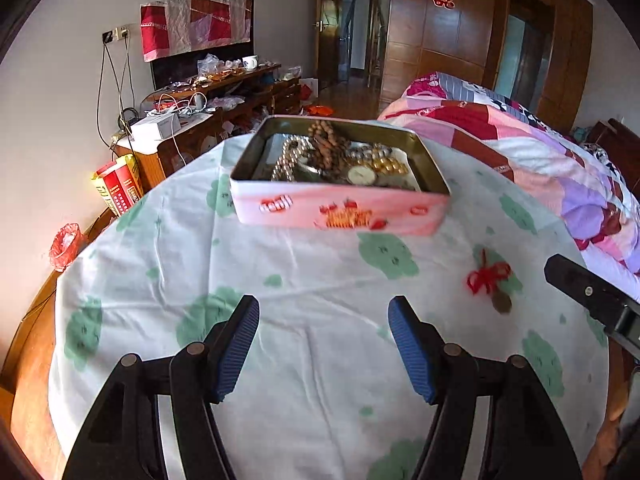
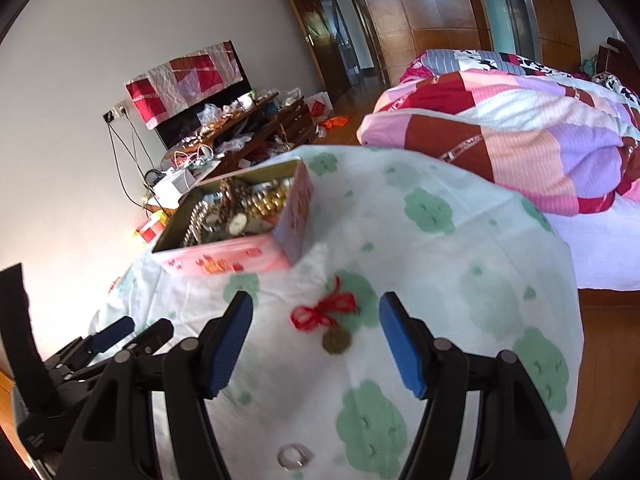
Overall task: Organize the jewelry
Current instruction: 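Withdraw both tools toward the silver ring and red knot charm, then grasp the silver ring with the right tool while the left tool grasps the red knot charm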
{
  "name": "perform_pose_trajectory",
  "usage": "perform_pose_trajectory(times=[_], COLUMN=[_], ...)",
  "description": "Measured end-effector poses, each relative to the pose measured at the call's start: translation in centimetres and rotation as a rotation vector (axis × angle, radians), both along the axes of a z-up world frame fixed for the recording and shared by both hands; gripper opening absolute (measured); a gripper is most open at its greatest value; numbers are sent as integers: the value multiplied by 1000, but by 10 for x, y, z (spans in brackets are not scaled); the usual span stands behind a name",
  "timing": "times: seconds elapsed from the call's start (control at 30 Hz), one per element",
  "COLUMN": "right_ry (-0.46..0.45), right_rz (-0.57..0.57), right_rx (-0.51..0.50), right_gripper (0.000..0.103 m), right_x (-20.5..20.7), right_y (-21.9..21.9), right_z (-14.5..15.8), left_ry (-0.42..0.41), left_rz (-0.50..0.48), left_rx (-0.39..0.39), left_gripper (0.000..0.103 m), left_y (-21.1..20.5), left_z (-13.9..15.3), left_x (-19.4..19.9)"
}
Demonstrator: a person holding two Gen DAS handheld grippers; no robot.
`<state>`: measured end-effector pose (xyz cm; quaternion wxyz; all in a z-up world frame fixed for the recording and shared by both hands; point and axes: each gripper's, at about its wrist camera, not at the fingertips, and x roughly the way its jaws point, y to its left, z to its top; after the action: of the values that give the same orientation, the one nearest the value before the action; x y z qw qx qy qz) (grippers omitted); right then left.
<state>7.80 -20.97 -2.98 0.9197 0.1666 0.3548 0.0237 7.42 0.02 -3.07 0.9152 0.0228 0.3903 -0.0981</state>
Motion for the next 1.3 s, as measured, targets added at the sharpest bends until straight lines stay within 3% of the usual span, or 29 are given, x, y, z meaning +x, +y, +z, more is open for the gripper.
perform_pose_trajectory(times=[0.1, 0.27, 0.37, 0.93, 1.03, 1.13, 1.3], right_ry=[16, 65, 89, 97, 85, 77, 92], right_rz=[0, 32, 74, 265, 286, 316, 329], right_rx=[-28, -64, -83, -260, -316, -326, -252], right_gripper=[68, 55, 53, 46, 37, 23, 22], right_x=[-10, -29, -40, -62, -64, -64, -60], right_y=[-4, -4, 1, 61, 69, 72, 61], right_z=[-9, -28, -38, -48, -49, -48, -47], left_ry=[8, 60, 58, 81, 81, 79, 74], left_rz=[-13, -35, -22, 11, 12, 9, 2], left_rx=[5, 0, -11, -26, -32, -35, -39], left_gripper=[67, 67, 67, 67, 67, 67, 67], left_y=[-1, -1, 4, 18, 19, 20, 19], left_z=[-7, -19, -19, -22, -21, -20, -20], left_x=[-10, -18, -22, -29, -29, -30, -30])
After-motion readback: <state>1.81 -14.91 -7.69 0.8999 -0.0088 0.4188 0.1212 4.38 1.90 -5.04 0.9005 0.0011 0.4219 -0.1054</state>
